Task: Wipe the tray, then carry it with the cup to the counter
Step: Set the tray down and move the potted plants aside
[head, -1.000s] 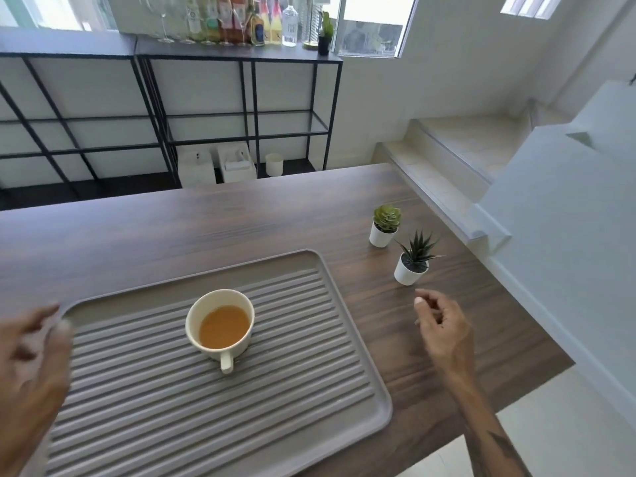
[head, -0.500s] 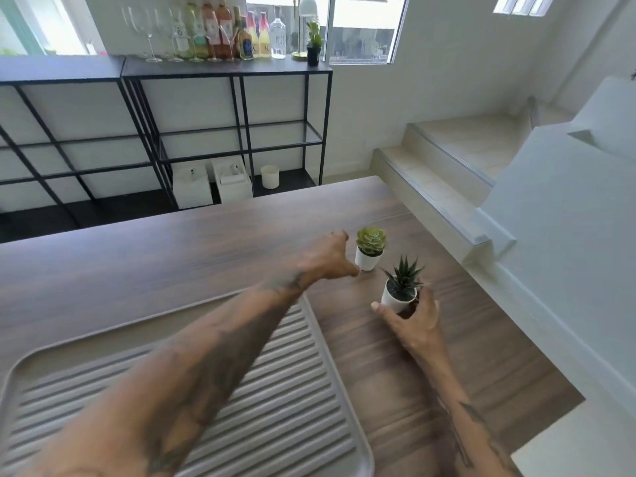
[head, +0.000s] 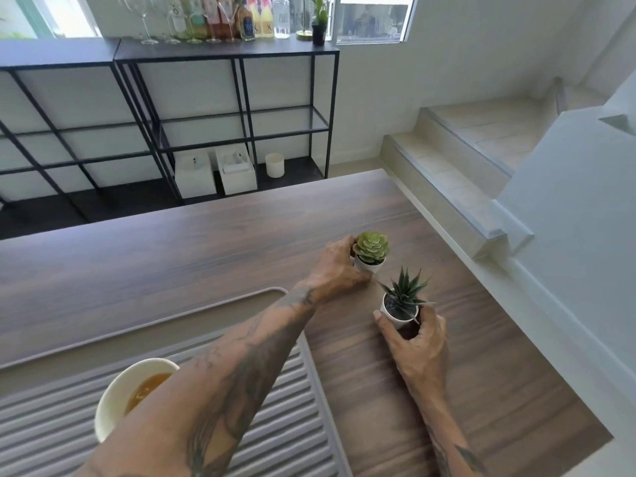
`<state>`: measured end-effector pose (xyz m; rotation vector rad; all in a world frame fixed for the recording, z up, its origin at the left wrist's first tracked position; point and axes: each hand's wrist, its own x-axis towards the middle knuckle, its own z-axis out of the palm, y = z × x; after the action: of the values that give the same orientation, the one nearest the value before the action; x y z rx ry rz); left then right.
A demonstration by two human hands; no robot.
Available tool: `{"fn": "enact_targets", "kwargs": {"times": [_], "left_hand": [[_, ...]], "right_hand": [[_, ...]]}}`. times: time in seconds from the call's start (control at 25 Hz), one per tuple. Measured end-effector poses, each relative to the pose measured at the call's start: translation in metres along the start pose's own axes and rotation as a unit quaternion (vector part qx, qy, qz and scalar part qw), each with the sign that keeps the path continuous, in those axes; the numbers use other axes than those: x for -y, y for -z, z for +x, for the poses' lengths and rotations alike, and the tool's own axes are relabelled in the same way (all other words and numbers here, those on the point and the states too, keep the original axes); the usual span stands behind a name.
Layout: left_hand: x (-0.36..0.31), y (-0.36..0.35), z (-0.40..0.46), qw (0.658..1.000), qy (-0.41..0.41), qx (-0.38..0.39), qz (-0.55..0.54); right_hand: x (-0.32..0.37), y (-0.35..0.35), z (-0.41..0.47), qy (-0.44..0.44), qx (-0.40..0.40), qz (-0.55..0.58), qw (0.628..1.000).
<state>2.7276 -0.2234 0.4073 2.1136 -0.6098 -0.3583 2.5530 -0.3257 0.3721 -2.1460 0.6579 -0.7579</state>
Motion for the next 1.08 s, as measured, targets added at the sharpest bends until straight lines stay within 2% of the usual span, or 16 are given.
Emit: {"fn": "enact_targets", "kwargs": {"times": [0.4,0.84,0.96,1.08], "left_hand": [[-0.009,0.004,-0.007,1.0,0.023,0.005,-0.017],[-0.025,0.024,-0.037,0.999,0.035,0.003,-0.011],[-0.036,0.053,-0.049,1.0,0.015,-0.019,0.001],[-0.045,0.1,-0.071,0.999,-0.009,-0.046,0.004]], "right_hand": [[0.0,0.001,0.0,0.0,0.008,0.013,1.0],[0.011,0.006,0.002,-0.073,0.055,0.022,0.996],[0.038,0.007,0.007,-0.049,0.084,0.034,0.995],[0.09,0.007,0.015,0.02,0.133,0.024,0.991]]}}
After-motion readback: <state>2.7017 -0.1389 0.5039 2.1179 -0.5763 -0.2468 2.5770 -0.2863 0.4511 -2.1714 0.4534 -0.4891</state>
